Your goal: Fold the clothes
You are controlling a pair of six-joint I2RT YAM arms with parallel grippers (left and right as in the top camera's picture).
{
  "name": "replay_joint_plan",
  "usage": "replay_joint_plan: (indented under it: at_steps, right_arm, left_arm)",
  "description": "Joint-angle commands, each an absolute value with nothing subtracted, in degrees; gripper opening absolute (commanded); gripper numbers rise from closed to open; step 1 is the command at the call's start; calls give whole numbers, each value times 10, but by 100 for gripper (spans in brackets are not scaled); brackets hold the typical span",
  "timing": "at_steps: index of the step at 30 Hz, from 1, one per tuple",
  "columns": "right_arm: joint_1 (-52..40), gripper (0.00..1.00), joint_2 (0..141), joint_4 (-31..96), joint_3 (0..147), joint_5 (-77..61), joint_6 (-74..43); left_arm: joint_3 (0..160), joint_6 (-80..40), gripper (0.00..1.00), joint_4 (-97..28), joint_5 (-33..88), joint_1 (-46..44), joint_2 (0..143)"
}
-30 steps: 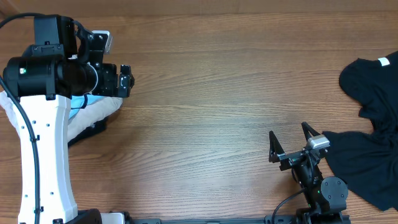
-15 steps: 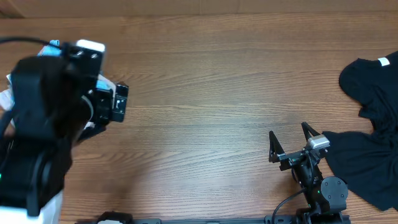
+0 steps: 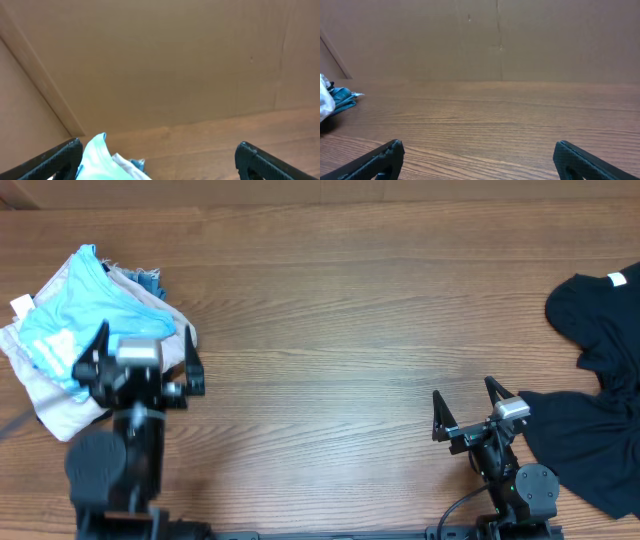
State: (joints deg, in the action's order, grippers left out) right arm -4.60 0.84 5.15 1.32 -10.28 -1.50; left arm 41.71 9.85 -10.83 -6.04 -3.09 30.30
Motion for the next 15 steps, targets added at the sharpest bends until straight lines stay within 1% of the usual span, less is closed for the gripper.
replay_joint_plan:
  at_steps: [1,6,9,15]
  right_arm:
    - [-45,100,3,47,9,-105,-17]
    - [-45,100,3,47,9,-106,-17]
    - [-45,100,3,47,9,-106,-17]
    - [-45,100,3,47,9,-106,-17]
  left_arm:
    - [312,107,100,-68,-64,-15,185]
    - [191,107,100,-21,-66,-10,46]
    - [137,104,100,9,-66,-10,1]
    - [72,105,100,54,-68,-16,2]
